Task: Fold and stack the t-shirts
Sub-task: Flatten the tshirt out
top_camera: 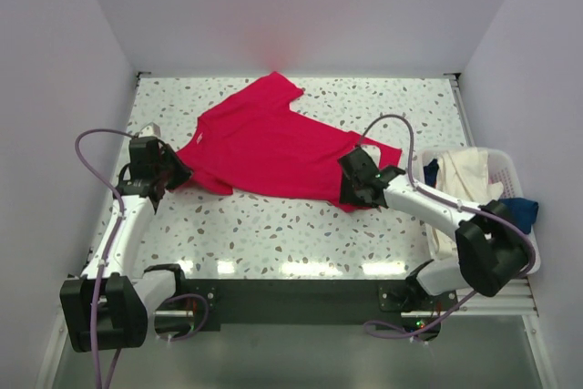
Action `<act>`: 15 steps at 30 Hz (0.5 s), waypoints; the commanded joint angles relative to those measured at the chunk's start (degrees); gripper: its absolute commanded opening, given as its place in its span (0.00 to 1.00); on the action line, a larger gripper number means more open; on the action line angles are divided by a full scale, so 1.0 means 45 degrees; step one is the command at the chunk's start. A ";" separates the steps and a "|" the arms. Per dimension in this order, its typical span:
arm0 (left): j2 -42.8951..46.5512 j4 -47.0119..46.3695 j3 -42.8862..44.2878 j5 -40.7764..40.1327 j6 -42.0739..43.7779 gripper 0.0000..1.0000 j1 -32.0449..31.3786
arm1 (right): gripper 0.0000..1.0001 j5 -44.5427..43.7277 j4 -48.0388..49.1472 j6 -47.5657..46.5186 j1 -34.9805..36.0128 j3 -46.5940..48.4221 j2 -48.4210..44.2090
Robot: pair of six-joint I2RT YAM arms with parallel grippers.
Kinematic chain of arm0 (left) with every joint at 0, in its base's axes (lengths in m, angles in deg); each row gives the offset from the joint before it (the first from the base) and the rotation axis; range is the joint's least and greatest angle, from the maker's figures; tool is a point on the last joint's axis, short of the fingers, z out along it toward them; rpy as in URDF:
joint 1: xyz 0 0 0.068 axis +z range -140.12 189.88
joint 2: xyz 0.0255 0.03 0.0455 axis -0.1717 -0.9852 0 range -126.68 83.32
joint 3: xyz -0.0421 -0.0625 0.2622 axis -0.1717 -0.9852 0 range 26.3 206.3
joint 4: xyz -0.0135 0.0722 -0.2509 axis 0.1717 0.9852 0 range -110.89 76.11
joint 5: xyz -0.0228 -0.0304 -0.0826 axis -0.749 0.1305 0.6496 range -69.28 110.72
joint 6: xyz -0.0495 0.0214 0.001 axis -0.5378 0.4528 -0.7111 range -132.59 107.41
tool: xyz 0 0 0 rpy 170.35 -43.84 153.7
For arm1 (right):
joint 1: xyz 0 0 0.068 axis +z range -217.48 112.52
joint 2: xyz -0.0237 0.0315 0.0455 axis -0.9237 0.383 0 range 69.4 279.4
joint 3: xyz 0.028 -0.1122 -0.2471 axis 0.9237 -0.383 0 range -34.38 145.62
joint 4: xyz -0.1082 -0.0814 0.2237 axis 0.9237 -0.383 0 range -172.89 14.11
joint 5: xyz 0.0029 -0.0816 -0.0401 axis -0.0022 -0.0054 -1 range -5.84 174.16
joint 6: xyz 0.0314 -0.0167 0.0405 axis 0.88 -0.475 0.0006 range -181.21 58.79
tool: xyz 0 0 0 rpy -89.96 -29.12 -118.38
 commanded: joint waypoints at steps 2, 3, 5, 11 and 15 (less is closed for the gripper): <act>-0.0019 -0.0548 0.0450 0.0221 0.0261 0.00 0.0087 | 0.56 0.0102 0.0761 0.1541 0.0122 -0.1559 -0.1010; -0.0020 -0.0548 0.0450 0.0221 0.0261 0.00 0.0087 | 0.56 0.0122 0.0821 0.1696 0.0103 -0.1738 -0.1127; -0.0078 -0.0587 0.0450 0.0221 0.0242 0.00 0.0087 | 0.59 0.0142 0.1151 0.1795 0.0122 -0.2147 -0.1148; -0.0176 -0.0607 0.0547 0.0260 0.0202 0.00 0.0087 | 0.61 -0.0073 0.1972 0.1912 0.0122 -0.2208 -0.0621; -0.0176 -0.0606 0.0509 0.0240 0.0202 0.00 0.0087 | 0.62 -0.0112 0.2481 0.1990 0.0141 -0.2169 -0.0289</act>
